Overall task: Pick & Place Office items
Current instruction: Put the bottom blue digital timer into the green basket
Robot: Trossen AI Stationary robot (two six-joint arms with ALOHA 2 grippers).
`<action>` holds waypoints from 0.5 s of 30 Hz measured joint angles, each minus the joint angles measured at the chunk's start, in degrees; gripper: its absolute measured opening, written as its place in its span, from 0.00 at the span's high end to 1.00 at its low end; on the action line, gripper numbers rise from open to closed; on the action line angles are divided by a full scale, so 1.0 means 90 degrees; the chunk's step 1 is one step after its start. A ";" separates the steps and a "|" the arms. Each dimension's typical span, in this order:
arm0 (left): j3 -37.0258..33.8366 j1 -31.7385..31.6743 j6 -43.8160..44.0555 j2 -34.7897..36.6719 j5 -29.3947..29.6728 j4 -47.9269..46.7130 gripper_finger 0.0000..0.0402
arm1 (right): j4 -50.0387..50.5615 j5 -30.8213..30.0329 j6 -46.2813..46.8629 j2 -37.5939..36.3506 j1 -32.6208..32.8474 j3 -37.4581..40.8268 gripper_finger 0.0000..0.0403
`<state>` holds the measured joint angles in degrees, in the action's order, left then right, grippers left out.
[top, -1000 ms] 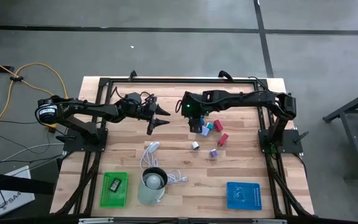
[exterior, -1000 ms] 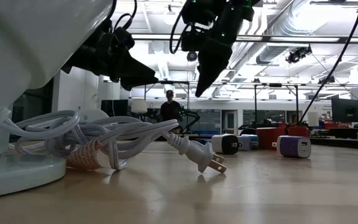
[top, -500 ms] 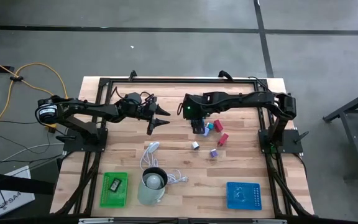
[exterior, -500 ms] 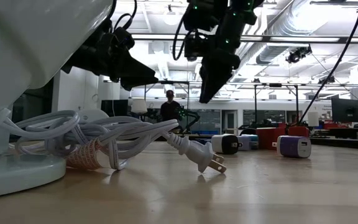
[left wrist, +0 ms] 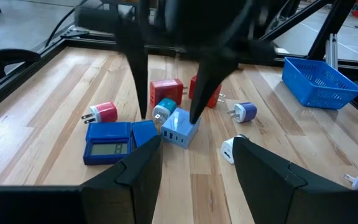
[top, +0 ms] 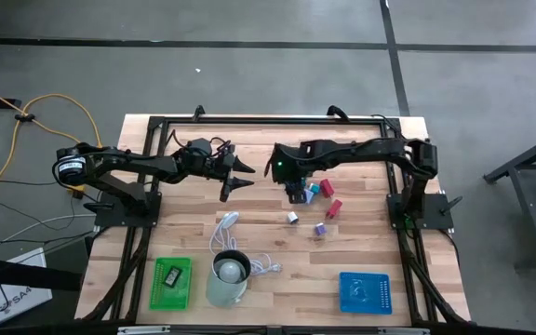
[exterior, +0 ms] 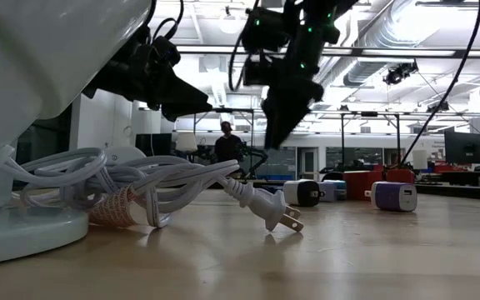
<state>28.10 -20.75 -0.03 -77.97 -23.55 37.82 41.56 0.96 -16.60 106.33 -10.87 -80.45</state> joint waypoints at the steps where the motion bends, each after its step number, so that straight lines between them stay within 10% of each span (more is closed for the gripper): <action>1: 0.0000 -0.0002 0.0002 0.0000 0.0000 0.0000 0.53 | -0.0037 -0.0022 -0.0112 0.0096 -0.0001 0.0001 0.40; 15: 0.0000 -0.0001 0.0000 0.0000 0.0000 0.0072 0.53 | 0.0053 0.0266 -0.0688 0.0498 -0.0185 -0.0003 0.40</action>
<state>28.10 -20.76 -0.03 -77.97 -23.55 38.47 42.04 3.35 -22.79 110.81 -12.53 -80.48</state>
